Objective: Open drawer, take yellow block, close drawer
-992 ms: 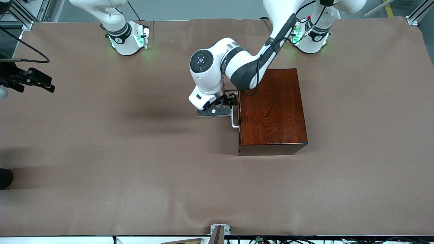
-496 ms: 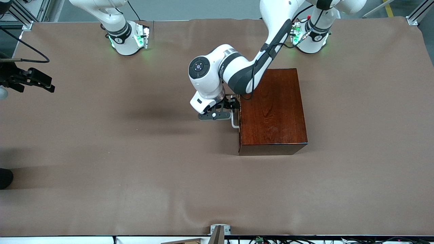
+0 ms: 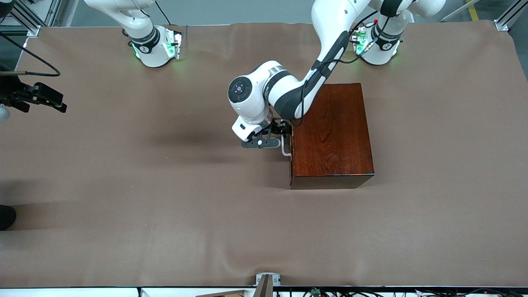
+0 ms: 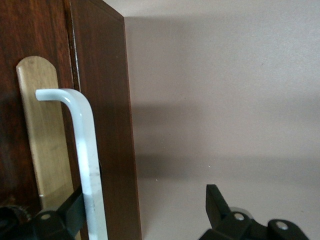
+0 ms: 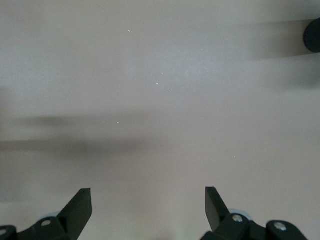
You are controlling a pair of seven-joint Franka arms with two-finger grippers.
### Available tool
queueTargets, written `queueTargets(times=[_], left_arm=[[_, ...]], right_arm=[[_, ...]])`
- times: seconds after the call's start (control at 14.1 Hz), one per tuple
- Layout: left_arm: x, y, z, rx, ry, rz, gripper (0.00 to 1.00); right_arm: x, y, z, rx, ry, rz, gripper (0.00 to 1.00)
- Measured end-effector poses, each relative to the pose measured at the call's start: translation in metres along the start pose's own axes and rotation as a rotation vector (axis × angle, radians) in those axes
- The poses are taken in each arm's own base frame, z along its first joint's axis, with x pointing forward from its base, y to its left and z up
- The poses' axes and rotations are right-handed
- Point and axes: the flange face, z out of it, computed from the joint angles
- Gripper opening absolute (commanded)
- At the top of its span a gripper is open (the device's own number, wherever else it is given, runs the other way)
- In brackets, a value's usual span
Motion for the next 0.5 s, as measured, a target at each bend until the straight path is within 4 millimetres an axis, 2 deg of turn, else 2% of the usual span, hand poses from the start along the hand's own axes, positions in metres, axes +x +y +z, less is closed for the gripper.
queueTargets(times=[0.28, 0.5], left_arm=[[0.002, 0.002, -0.003, -0.018, 0.015, -0.043, 1.00], [0.000, 0.011, -0.009, -0.061, 0.049, -0.063, 1.00]], right_arm=[[0.000, 0.000, 0.000, 0.000, 0.000, 0.000, 1.00], [0.000, 0.000, 0.000, 0.000, 0.000, 0.000, 1.00]])
